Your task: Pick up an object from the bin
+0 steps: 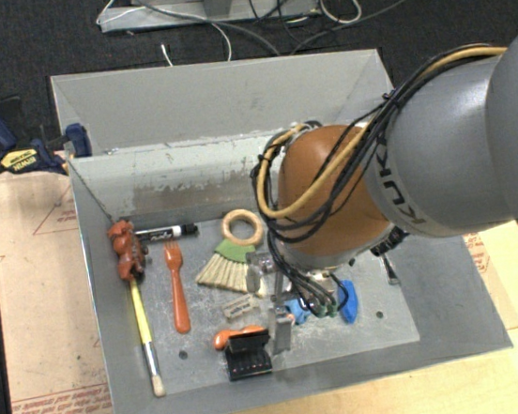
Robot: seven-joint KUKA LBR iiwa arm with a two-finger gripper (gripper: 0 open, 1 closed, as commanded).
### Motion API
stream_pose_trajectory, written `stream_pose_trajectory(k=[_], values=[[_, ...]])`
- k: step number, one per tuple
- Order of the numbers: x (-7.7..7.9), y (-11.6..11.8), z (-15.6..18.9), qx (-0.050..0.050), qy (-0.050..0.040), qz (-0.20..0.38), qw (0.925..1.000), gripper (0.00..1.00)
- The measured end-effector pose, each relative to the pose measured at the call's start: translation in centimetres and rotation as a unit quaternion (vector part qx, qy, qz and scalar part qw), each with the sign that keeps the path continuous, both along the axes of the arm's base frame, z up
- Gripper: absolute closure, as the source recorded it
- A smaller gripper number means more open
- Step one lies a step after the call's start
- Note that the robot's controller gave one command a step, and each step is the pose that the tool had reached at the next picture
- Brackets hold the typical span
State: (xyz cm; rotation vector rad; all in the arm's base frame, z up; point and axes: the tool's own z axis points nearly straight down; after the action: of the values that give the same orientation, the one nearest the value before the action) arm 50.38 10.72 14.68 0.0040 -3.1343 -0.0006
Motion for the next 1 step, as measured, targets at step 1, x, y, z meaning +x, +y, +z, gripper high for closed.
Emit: stream_pose_trajectory(k=[1], values=[[0.2,-0.05,0.35,0.0,-0.0036,-0.001,1.0,0.0]])
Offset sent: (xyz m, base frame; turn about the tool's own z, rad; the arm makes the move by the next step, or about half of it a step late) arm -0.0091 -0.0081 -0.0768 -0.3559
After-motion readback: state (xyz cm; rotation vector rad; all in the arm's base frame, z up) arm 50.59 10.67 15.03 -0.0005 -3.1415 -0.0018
